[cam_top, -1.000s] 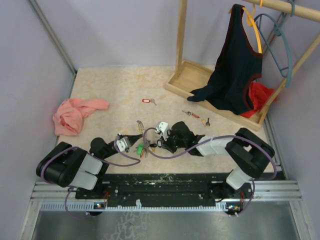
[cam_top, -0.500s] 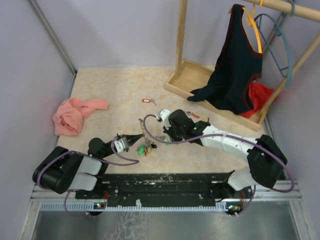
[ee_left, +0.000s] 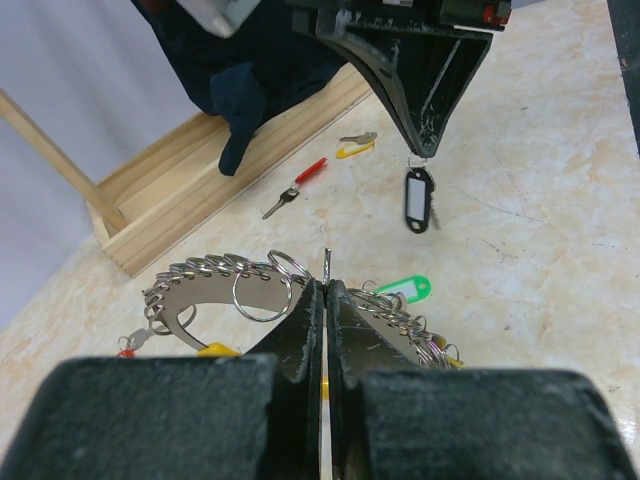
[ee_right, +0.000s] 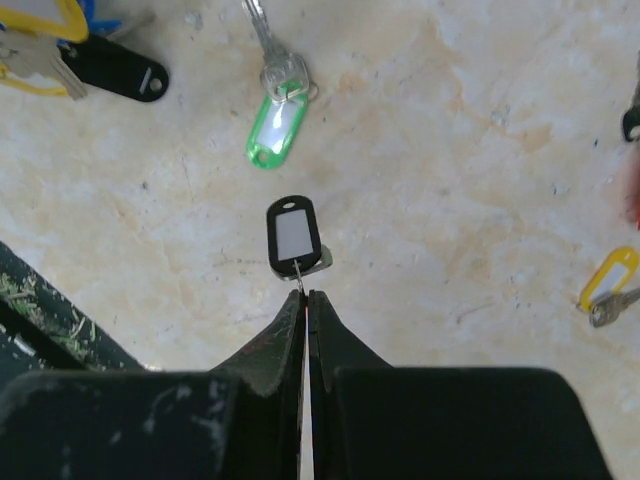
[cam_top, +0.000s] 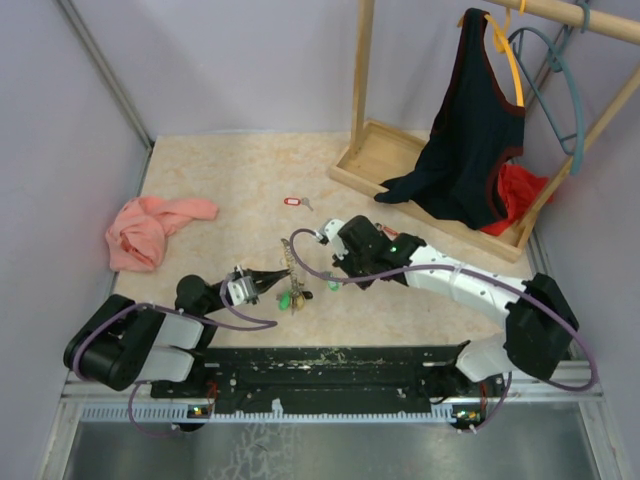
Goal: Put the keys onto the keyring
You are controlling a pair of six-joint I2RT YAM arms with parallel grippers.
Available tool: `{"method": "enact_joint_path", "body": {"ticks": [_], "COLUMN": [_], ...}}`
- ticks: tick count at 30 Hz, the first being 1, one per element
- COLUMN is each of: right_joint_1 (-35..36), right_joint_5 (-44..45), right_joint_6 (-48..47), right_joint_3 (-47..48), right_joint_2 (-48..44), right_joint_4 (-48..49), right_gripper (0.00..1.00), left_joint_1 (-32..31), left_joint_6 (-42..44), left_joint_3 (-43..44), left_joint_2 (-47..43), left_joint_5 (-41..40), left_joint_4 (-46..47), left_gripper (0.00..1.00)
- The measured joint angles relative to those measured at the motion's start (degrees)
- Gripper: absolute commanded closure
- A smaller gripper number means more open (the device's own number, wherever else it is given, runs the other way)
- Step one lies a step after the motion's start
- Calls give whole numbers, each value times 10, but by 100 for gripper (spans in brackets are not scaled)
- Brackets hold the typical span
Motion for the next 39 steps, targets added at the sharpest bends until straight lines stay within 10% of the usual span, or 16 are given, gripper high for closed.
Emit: {"method": "enact_joint_path", "body": {"ticks": [11,22,39], "right_joint_1": [0,-7,-23], "right_joint_5": [2,47,-6], "right_joint_6": [73,48,34], "right_joint_3": [73,136,89], "right_joint_2": [94,256,190], "right_joint_4": [-187,-162,-51], "right_gripper": [100,100,64], "left_joint_1": [0,0,0], "left_joint_6": [0,1,2], "left_joint_3": [2,2,2], "left_joint_2": [-5,-9,-10], "left_joint_5": [2,1,-5], "left_joint_4": [-1,-7,-21], "left_gripper": [100,100,100]}}
